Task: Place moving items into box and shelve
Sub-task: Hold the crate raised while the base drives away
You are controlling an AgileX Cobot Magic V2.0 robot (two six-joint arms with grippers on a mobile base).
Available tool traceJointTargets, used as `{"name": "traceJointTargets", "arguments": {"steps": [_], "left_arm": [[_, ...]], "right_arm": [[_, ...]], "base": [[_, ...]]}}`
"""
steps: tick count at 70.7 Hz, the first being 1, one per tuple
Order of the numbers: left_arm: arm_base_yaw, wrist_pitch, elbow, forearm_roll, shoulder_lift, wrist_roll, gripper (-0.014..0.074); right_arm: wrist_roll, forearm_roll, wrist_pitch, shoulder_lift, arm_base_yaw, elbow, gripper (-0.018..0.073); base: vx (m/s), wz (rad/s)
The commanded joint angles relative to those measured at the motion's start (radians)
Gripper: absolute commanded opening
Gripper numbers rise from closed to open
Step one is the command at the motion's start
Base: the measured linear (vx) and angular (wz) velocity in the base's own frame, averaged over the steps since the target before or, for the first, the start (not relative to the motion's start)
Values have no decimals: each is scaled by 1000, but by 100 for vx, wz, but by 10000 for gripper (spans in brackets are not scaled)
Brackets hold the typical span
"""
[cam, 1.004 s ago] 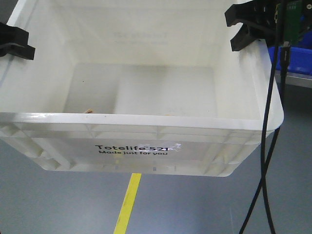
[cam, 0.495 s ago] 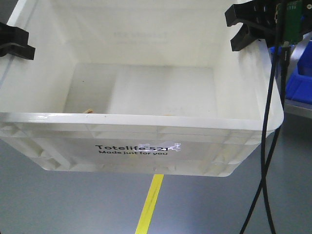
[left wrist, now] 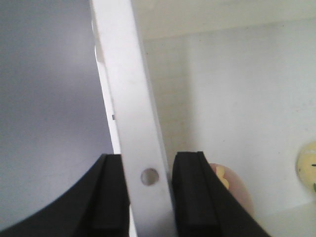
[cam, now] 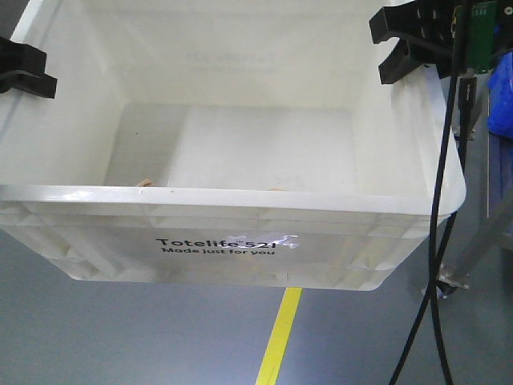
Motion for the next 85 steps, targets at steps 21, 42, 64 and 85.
{"name": "traceJointTargets", "arguments": {"steps": [21, 42, 64, 85], "left_arm": [[-6, -98, -35, -45, -44, 23, -17], [-6, -98, -35, -45, -44, 23, -17], [-6, -98, -35, -45, -44, 23, -17], [-6, -98, -35, -45, -44, 23, -17]], "right_arm": [[-32, 22, -24, -54, 0, -40, -12], [-32, 22, -24, -54, 0, -40, -12], [-32, 22, -24, -54, 0, -40, -12], [-32, 22, -24, -54, 0, -40, -12]], "base": [[47, -4], [47, -15], [48, -18], [48, -9]]}}
